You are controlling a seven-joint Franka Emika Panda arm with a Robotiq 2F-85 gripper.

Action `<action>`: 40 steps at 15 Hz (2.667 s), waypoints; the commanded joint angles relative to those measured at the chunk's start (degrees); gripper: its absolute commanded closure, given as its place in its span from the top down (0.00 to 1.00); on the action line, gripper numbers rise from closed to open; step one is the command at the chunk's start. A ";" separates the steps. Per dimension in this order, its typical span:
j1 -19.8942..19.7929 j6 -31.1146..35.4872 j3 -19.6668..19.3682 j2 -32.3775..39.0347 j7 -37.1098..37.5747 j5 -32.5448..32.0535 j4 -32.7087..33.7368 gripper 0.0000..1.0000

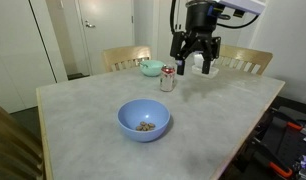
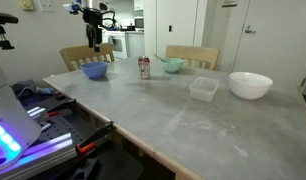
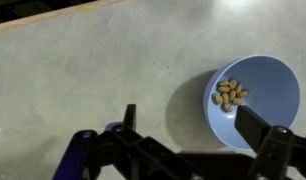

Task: Move the can to the left, then move the plastic box and the bowl to the right

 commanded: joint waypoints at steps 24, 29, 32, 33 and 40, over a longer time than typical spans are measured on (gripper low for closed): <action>2.20 18.78 0.87 26.16 -3.37 2.12 11.66 1.00; 1.90 18.51 0.41 26.70 -3.89 2.29 11.28 0.52; 1.73 18.24 0.53 26.88 -4.27 2.41 11.14 0.30; 1.63 18.11 0.54 26.95 -4.45 2.43 11.11 0.23; 1.48 15.31 -0.30 25.69 -3.92 1.49 11.38 0.00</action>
